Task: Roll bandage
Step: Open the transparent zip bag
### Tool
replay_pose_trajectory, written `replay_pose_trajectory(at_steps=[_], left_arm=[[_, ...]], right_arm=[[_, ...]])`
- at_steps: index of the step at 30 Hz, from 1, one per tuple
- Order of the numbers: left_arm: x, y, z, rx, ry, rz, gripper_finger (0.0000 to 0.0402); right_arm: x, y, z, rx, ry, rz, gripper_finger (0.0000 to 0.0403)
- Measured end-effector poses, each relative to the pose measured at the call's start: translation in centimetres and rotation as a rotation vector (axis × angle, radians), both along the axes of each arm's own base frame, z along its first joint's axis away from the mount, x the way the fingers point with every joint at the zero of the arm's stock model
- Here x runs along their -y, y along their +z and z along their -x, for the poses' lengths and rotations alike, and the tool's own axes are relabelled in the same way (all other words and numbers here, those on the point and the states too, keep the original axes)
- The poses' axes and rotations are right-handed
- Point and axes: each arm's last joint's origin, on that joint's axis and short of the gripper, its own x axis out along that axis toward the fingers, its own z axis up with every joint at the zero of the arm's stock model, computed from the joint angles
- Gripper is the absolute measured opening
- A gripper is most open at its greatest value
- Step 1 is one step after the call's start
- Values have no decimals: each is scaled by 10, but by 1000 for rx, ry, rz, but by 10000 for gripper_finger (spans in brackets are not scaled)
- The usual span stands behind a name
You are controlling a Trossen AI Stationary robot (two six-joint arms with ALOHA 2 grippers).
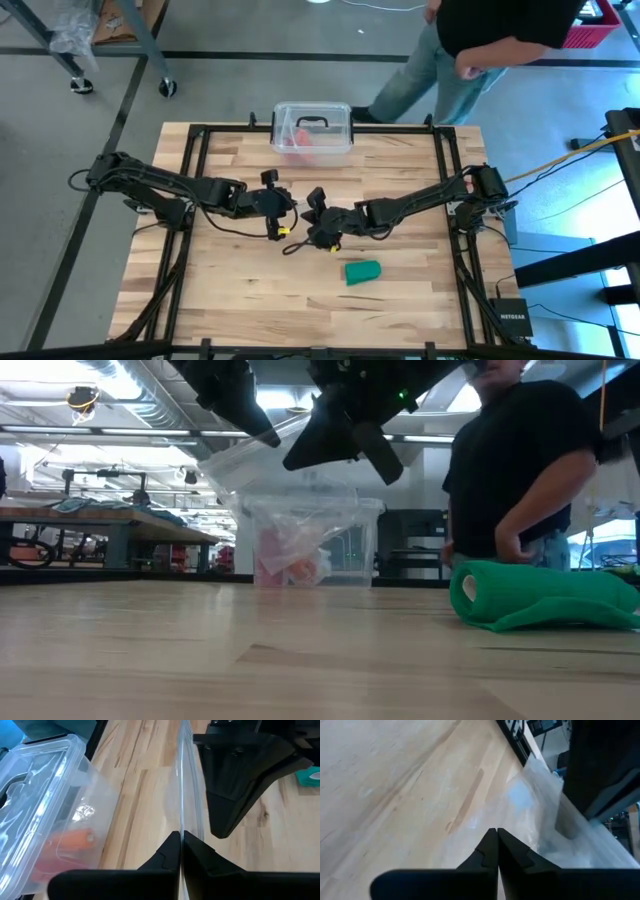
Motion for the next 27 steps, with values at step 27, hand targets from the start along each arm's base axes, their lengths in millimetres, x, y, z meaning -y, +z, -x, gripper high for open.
replay_pose_trajectory(at_steps=[27], left_arm=[[-5,1,2,7,137,-115,2]], right_arm=[[-20,-7,9,-52,-17,-149,2]])
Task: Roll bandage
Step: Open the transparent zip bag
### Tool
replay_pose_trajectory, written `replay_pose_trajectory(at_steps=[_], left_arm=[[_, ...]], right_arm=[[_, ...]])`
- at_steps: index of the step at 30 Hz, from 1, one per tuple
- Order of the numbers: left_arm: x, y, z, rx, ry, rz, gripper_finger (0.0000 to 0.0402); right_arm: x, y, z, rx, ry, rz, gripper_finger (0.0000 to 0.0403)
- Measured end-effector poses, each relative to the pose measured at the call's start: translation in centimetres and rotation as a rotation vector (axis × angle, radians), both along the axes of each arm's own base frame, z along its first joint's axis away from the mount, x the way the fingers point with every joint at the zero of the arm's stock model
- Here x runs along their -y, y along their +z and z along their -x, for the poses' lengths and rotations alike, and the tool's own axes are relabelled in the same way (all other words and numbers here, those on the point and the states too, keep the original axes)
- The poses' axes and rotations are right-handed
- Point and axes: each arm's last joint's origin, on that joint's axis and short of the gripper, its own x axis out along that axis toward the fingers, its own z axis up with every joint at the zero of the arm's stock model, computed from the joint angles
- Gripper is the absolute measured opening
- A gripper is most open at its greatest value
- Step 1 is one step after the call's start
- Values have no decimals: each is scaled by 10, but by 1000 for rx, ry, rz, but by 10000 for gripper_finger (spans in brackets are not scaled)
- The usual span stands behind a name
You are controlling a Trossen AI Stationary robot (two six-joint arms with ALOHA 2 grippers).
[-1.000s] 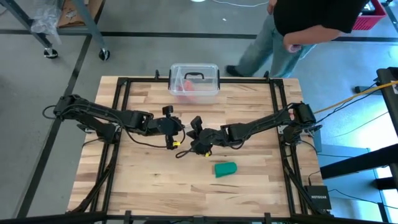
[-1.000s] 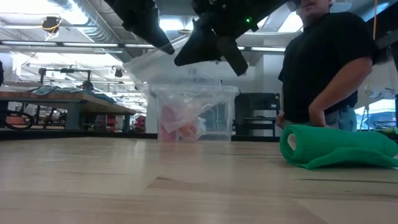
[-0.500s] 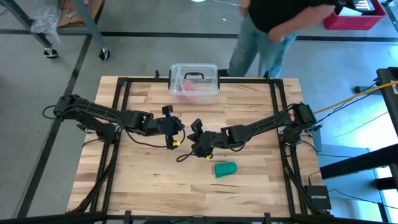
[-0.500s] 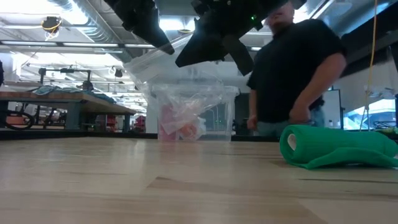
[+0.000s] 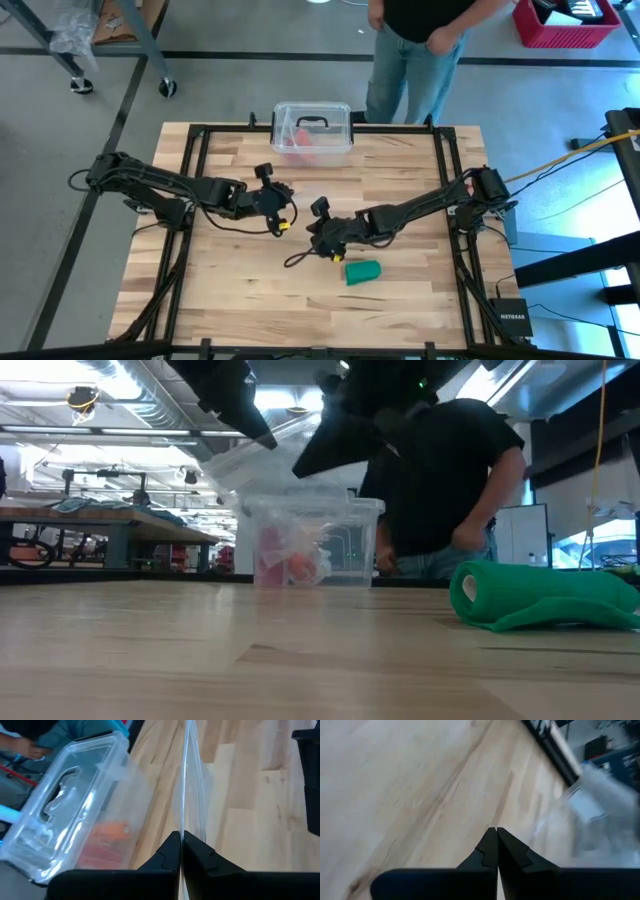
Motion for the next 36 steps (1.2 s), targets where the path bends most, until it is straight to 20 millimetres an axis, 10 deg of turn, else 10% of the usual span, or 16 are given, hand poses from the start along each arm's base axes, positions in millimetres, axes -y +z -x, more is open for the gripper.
replay_pose_trajectory(at_steps=[18,36], left_arm=[[3,1,1,7,20,-31,1],[13,-4,-2,-28,-141,19,1]], right_arm=[[0,-2,4,-38,-93,-30,5],[9,46,-18,131,-67,106,157]])
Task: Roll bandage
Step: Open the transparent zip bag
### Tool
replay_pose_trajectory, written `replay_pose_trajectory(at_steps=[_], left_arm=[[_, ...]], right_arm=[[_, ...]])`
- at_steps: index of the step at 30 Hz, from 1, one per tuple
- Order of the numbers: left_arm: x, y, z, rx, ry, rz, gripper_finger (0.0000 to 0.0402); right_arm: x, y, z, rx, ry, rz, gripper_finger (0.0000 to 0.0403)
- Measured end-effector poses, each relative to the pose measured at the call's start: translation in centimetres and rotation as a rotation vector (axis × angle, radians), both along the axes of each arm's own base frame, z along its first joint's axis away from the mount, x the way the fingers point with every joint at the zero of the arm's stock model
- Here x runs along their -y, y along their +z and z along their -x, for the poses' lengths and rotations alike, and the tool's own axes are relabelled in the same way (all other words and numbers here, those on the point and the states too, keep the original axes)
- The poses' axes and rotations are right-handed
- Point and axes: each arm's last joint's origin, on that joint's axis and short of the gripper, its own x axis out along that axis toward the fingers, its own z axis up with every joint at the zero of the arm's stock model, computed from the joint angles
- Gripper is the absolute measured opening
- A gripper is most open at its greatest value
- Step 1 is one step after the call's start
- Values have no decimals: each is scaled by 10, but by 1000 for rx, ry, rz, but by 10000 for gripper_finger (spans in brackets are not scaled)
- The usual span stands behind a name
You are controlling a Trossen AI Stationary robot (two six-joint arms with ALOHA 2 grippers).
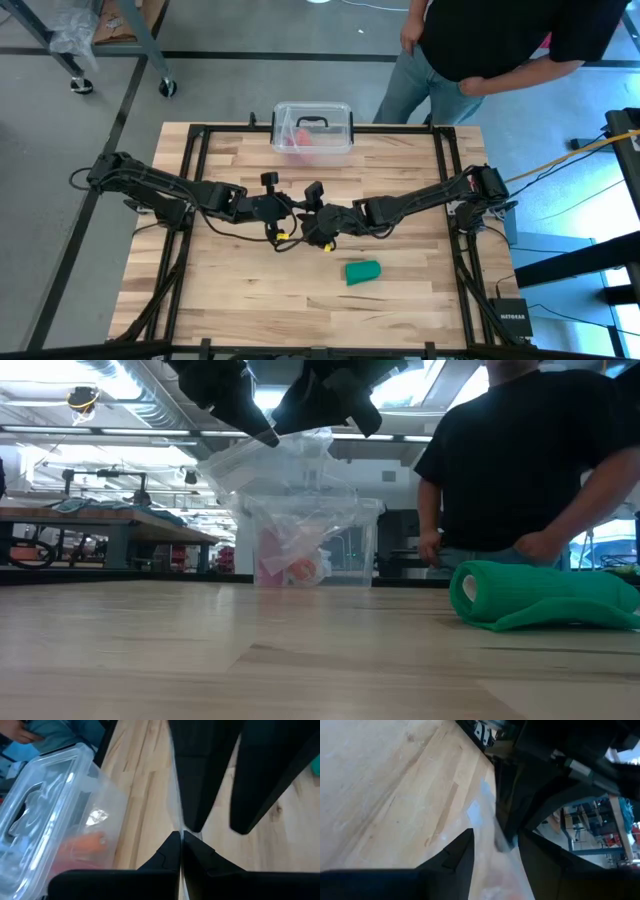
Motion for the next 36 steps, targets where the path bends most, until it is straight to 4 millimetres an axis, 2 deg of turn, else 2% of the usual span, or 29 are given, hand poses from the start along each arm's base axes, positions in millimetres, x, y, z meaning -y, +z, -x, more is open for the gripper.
replay_pose_trajectory(at_steps=[4,12,17,23,26,30,36], left_arm=[[1,0,-2,6,-27,17,1],[1,-2,-1,0,-19,34,1],[0,-2,-1,0,-7,33,1],[-3,-1,-2,15,17,50,1],[-3,-1,-2,15,20,51,1],[-3,0,-2,20,22,45,1],[-3,-1,-2,18,22,42,1]], right_arm=[[6,0,-1,-11,11,31,158],[6,-16,-5,-73,7,48,158],[7,-17,-6,-69,-34,98,159],[-14,-9,-1,-34,-9,110,159],[-18,-12,-2,-44,5,108,159],[-5,-24,-8,-78,-46,126,159],[6,-26,-9,-87,-121,154,159]])
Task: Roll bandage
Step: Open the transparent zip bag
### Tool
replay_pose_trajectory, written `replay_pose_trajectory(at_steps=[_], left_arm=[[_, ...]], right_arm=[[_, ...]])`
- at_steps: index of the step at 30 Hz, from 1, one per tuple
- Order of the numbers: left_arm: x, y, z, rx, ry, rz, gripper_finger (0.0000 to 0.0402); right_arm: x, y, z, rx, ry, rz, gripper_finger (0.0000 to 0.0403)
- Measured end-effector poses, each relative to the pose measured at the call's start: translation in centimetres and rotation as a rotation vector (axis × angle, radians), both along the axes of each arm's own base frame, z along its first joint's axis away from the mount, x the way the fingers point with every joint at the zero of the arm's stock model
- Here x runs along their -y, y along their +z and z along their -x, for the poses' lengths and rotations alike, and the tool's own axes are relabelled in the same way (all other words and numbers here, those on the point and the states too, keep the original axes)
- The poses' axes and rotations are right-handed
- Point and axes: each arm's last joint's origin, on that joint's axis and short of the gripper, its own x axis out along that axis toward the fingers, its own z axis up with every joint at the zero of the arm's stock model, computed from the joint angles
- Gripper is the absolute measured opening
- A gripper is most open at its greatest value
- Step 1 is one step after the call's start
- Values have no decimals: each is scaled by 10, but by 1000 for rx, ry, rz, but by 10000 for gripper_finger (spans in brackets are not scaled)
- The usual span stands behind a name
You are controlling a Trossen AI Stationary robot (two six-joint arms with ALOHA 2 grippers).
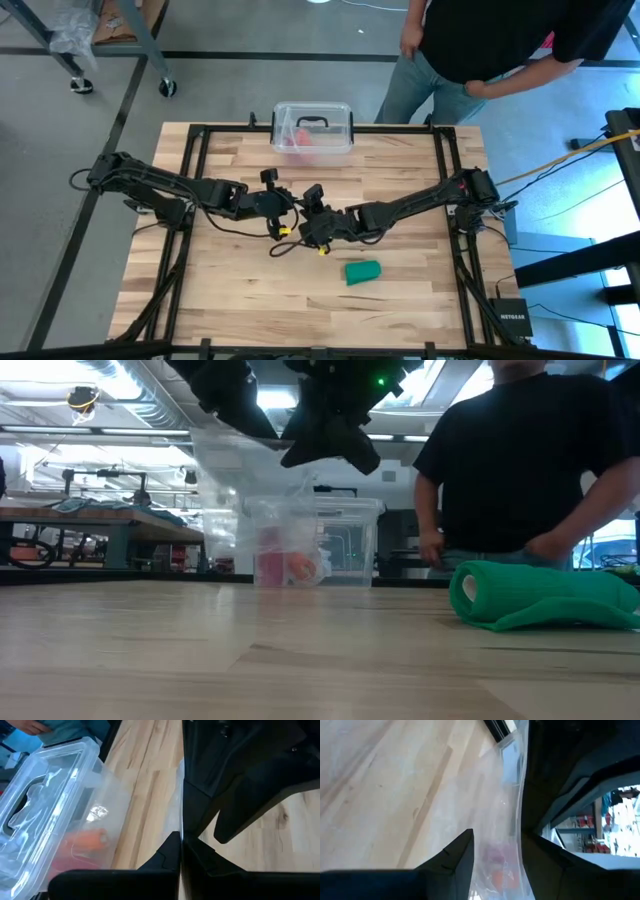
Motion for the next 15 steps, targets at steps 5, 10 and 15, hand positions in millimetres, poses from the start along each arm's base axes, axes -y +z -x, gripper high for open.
replay_pose_trajectory(at_steps=[5,10,15], left_arm=[[1,1,0,2,-10,9,1],[2,0,0,-3,-14,4,1],[2,0,0,-3,-19,12,1]], right_arm=[[-11,2,2,4,28,11,159],[-3,2,1,9,12,-21,159],[5,-5,0,-4,29,-147,144]])
